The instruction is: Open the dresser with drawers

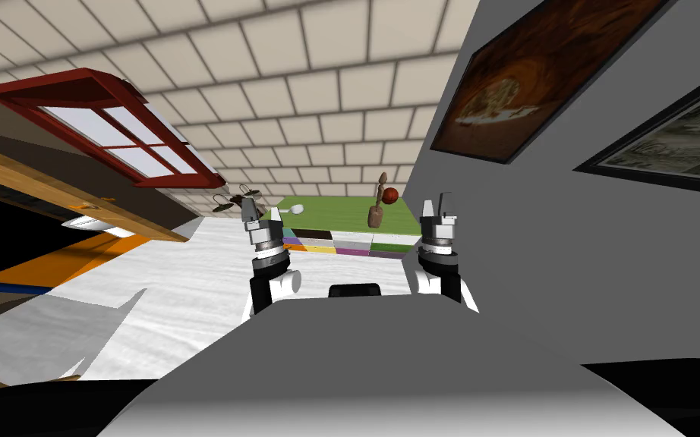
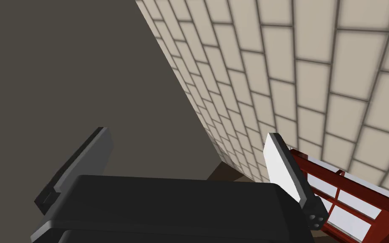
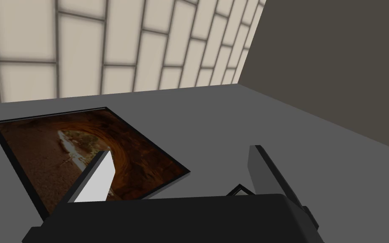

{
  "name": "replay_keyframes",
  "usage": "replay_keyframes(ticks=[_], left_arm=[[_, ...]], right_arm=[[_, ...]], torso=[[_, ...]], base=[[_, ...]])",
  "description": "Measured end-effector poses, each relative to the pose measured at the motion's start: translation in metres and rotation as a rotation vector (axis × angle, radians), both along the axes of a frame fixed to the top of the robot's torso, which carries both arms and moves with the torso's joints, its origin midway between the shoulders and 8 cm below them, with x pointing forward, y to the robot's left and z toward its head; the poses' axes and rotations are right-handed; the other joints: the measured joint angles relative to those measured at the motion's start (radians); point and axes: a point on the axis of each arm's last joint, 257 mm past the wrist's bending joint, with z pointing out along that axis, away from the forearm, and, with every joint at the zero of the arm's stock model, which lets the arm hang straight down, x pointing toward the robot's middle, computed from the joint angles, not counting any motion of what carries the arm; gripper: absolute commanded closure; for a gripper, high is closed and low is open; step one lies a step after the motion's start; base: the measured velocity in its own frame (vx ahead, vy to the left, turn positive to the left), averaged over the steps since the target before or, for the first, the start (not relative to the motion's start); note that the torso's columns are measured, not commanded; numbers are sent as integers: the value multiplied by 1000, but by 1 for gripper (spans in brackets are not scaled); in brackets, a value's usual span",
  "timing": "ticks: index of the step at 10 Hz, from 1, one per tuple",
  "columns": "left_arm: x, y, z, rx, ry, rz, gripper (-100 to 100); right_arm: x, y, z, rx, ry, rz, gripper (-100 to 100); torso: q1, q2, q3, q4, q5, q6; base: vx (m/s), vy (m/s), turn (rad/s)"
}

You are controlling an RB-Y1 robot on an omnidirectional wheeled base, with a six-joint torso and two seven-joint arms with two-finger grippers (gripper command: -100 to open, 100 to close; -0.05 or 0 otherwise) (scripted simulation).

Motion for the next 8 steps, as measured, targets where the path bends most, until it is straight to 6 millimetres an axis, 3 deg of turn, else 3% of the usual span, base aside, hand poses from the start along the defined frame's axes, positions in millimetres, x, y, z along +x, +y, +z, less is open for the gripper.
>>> replay_keyframes(ticks=[2, 8], left_arm=[[0, 0, 0, 0, 0, 0, 0], [0, 0, 0, 0, 0, 0, 0]], right_arm=[[0, 0, 0, 0, 0, 0, 0], [0, 0, 0, 0, 0, 0, 0]], torso=[[0, 104, -209, 105, 0, 0], [0, 544, -1087, 544, 0, 0]], base=[[0, 0, 0], [0, 0, 0]])
